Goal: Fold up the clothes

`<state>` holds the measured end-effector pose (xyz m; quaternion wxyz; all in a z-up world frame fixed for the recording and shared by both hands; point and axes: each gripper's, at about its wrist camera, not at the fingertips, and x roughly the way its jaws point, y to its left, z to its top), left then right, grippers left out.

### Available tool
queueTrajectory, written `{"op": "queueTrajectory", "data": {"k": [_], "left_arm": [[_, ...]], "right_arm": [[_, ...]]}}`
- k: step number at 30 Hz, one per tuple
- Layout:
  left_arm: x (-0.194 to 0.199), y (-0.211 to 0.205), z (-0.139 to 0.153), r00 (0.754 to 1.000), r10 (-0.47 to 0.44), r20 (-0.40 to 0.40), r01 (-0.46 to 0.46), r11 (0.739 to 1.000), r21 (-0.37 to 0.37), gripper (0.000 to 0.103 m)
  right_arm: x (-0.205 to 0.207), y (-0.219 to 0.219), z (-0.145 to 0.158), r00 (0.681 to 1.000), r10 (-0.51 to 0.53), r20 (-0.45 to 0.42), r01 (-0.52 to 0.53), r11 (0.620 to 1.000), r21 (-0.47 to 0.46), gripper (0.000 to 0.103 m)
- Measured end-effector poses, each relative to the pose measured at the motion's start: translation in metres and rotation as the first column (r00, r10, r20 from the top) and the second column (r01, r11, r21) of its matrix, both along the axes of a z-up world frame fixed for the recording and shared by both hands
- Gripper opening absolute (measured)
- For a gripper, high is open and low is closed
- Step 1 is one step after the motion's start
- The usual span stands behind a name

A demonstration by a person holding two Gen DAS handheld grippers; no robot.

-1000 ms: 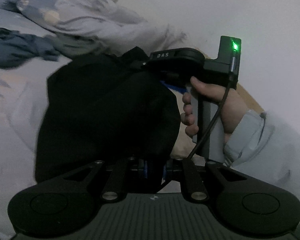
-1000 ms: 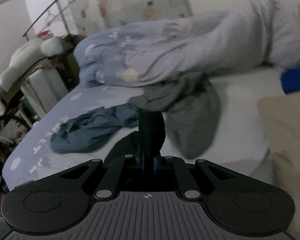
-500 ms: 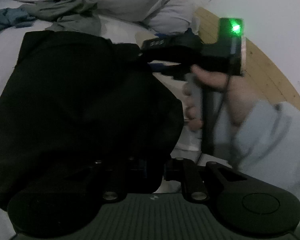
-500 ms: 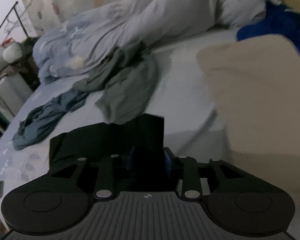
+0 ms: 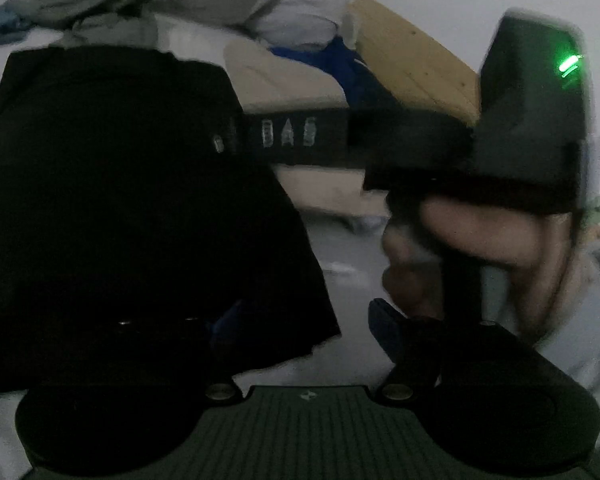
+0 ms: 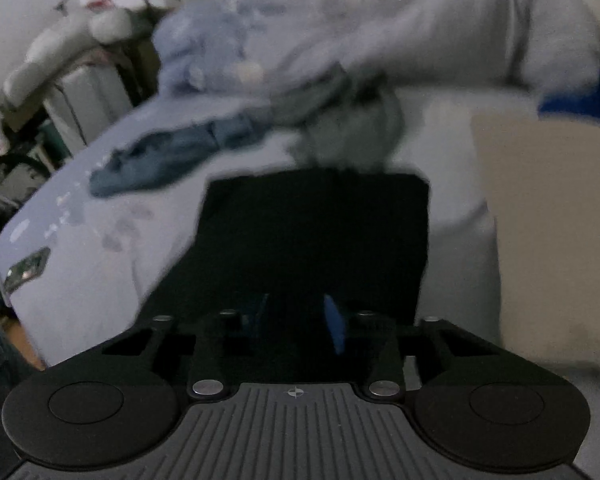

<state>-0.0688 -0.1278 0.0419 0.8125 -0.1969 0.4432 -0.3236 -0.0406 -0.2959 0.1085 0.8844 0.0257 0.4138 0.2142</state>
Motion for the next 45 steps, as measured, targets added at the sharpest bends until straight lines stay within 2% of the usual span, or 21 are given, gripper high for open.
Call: {"op": "queueTrajectory", "data": {"k": [1, 3, 6, 7, 8, 10, 17, 18, 19, 20, 21, 22, 24, 29, 33, 36, 41, 45], "left_arm": [[-0.002, 0.006, 0.0, 1.0, -0.001, -0.001, 0.0, 1.0, -0.018, 0.083], [-0.007, 0.018, 0.002, 1.0, -0.002, 0.002, 0.002, 0.998, -0.057, 0.09], [-0.018, 0.038, 0.01, 0.999, 0.03, 0.019, -0.028, 0.994, -0.108, 0.092], [-0.024, 0.044, 0.015, 0.998, 0.055, 0.028, -0.051, 0.991, -0.123, 0.097], [-0.025, 0.05, 0.015, 0.996, 0.084, 0.038, -0.079, 0.99, -0.116, 0.102], [-0.022, 0.062, 0.012, 0.988, 0.143, 0.061, -0.138, 0.986, -0.089, 0.103], [-0.007, 0.1, -0.001, 0.932, 0.328, 0.153, -0.331, 0.943, -0.006, 0.103], [-0.003, 0.101, -0.005, 0.928, 0.332, 0.168, -0.34, 0.94, 0.018, 0.099], [-0.006, 0.103, -0.006, 0.929, 0.326, 0.177, -0.339, 0.939, 0.049, 0.089], [-0.002, 0.1, -0.013, 0.936, 0.307, 0.171, -0.325, 0.941, 0.093, 0.074], [0.003, 0.096, -0.02, 0.942, 0.293, 0.165, -0.316, 0.939, 0.136, 0.068], [0.005, 0.091, -0.024, 0.944, 0.282, 0.17, -0.309, 0.936, 0.167, 0.067], [0.004, 0.087, -0.033, 0.943, 0.278, 0.182, -0.31, 0.933, 0.182, 0.066], [-0.002, 0.084, -0.037, 0.948, 0.246, 0.201, -0.288, 0.932, 0.221, 0.066], [-0.002, 0.094, -0.02, 0.945, 0.257, 0.204, -0.291, 0.943, 0.161, 0.064], [0.007, 0.097, -0.005, 0.94, 0.254, 0.229, -0.282, 0.955, 0.096, 0.064], [0.032, 0.083, 0.015, 0.925, 0.237, 0.299, -0.28, 0.954, 0.11, 0.065], [0.066, 0.07, 0.021, 0.919, 0.256, 0.299, -0.295, 0.951, 0.093, 0.065]], "right_arm": [[-0.001, -0.006, -0.008, 1.0, -0.007, -0.029, 0.007, 1.0, 0.0, 0.029], [-0.003, -0.017, -0.019, 0.997, -0.046, -0.068, 0.045, 0.999, -0.006, 0.026], [-0.011, -0.022, -0.029, 0.993, -0.092, -0.077, 0.089, 0.995, -0.051, 0.026], [-0.014, -0.02, -0.03, 0.993, -0.099, -0.071, 0.094, 0.993, -0.072, 0.026], [-0.016, -0.017, -0.03, 0.993, -0.105, -0.058, 0.099, 0.99, -0.096, 0.027], [-0.02, -0.011, -0.03, 0.992, -0.123, -0.025, 0.118, 0.983, -0.142, 0.031], [-0.035, -0.014, -0.024, 0.984, -0.17, 0.06, 0.176, 0.977, -0.117, 0.033], [-0.037, -0.014, -0.021, 0.982, -0.171, 0.084, 0.18, 0.977, -0.113, 0.033], [-0.039, -0.012, -0.017, 0.978, -0.172, 0.116, 0.185, 0.976, -0.115, 0.033], [-0.042, -0.008, -0.014, 0.972, -0.175, 0.157, 0.195, 0.973, -0.123, 0.033], [-0.045, -0.004, -0.011, 0.965, -0.176, 0.196, 0.204, 0.97, -0.133, 0.032], [-0.047, 0.002, -0.008, 0.958, -0.172, 0.229, 0.208, 0.968, -0.143, 0.032], [-0.051, 0.012, -0.008, 0.952, -0.14, 0.273, 0.187, 0.97, -0.155, 0.032], [-0.038, 0.034, -0.035, 0.98, -0.057, 0.188, 0.105, 0.961, -0.255, 0.032], [-0.019, 0.022, -0.047, 0.99, -0.101, 0.094, 0.119, 0.97, -0.212, 0.032], [-0.011, 0.024, -0.053, 0.992, -0.092, 0.082, 0.109, 0.966, -0.236, 0.032], [-0.011, 0.028, -0.054, 0.992, -0.083, 0.098, 0.107, 0.959, -0.261, 0.032], [-0.016, 0.033, -0.053, 0.991, -0.077, 0.108, 0.105, 0.955, -0.276, 0.033]]}}
